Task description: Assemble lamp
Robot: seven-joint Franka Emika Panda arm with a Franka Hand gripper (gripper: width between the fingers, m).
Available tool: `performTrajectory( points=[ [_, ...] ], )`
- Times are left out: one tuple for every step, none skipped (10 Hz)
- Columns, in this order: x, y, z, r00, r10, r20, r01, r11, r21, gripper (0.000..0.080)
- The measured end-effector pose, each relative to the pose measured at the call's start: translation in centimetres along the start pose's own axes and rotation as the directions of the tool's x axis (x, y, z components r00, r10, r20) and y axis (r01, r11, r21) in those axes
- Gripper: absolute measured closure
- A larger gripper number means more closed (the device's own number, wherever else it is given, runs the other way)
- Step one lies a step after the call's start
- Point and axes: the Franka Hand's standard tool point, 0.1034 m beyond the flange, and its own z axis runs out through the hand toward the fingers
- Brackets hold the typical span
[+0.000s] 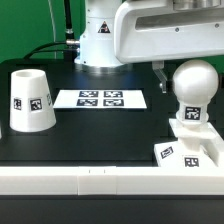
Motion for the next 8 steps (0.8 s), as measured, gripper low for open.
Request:
performTrajectory(
  points=[
    [0.01, 0.05, 0.00, 0.998, 0.070, 0.000, -0.070, 0.998, 0.000, 0.0223],
    [0.06, 0.15, 0.00, 0.984, 0.180, -0.001, -0.180, 0.984, 0.002, 0.0223],
    [0.09, 0.22, 0.02, 0.964, 0.266, -0.003, -0.266, 0.964, 0.008, 0.0223],
    [0.13, 0.31, 0.11, 0.941, 0.339, -0.009, -0.339, 0.941, 0.018, 0.0223],
    [-0.04, 0.28, 0.17, 0.883, 0.470, -0.008, -0.470, 0.882, 0.030, 0.0223],
    [-0.22, 0.34, 0.27, 0.826, 0.563, -0.005, -0.563, 0.826, 0.041, 0.0223],
    [-0.21, 0.37, 0.28, 0.791, 0.611, 0.005, -0.611, 0.790, 0.047, 0.0223],
    [-0.24, 0.39, 0.30, 0.746, 0.665, 0.019, -0.665, 0.745, 0.052, 0.0223]
  ],
)
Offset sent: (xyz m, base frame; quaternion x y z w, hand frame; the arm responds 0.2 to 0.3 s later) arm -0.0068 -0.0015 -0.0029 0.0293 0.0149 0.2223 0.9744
